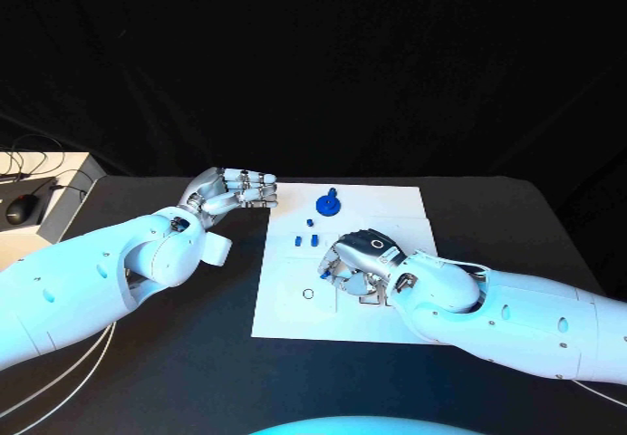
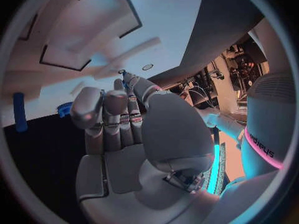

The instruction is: Assemble the parts on the task board

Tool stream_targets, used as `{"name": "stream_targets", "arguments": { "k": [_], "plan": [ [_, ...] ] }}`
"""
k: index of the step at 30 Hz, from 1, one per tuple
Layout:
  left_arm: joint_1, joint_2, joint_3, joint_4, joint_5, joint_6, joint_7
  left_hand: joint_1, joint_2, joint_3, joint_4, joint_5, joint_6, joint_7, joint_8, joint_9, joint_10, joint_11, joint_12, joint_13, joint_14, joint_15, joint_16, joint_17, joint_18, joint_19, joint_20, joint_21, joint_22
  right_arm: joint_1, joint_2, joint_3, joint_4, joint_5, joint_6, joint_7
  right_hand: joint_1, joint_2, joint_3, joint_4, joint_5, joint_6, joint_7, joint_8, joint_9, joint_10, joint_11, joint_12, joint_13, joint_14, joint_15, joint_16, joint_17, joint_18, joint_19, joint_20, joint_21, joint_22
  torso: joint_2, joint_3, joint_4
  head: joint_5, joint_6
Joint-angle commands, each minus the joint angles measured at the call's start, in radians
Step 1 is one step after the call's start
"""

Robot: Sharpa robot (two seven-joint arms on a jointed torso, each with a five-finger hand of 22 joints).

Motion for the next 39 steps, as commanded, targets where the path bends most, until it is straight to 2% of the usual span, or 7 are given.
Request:
{"name": "stream_targets", "arguments": {
  "k": [1,15,39],
  "plan": [
    [-0.001,0.0,0.001,0.001,-0.004,0.007,0.006,-0.001,-0.006,0.002,0.003,0.004,-0.001,0.005,-0.004,0.0,-0.007,-0.003,-0.005,-0.001,-0.006,0.001,0.002,-0.001,-0.001,0.005,0.002,0.007,-0.001,-0.001,-0.002,0.001,0.004,-0.017,0.0,-0.01,0.002,0.014,0.004,-0.001,0.006,0.004,0.001,0.003,0.002,0.03,-0.023,0.003,0.001,0.0,-0.006,0.0,0.001,0.011,0.026,-0.005,0.003,0.113,-0.001,-0.0008,0.0,0.0,0.0],
    [-0.002,-0.003,0.001,-0.002,-0.004,0.007,0.004,-0.001,-0.006,0.001,0.003,0.004,0.0,0.005,-0.004,0.0,-0.009,-0.003,-0.005,-0.001,-0.007,0.002,0.002,-0.001,0.0,0.005,0.002,0.009,-0.007,0.001,-0.011,0.001,0.011,-0.016,0.035,-0.011,0.001,0.013,0.004,-0.001,0.005,0.005,0.001,0.004,0.003,0.031,-0.024,0.003,0.001,0.0,-0.006,0.003,0.002,0.011,0.027,-0.005,0.009,0.114,-0.001,-0.0012,-0.0004,0.001,-0.002],
    [-0.002,-0.008,0.001,0.004,-0.003,0.006,0.003,-0.001,-0.005,-0.002,0.004,0.004,0.002,0.003,-0.003,0.0,-0.011,-0.002,-0.005,-0.001,-0.01,0.003,0.001,-0.001,0.001,0.005,0.004,0.01,-0.012,0.004,0.011,0.001,-0.01,-0.034,0.071,-0.049,0.001,0.013,0.004,-0.001,0.005,0.005,0.001,0.004,0.003,0.031,-0.024,0.003,0.001,0.0,-0.006,0.003,0.002,0.011,0.027,-0.005,0.009,0.114,-0.001,-0.0027,0.0007,-0.001,-0.007]
  ]
}}
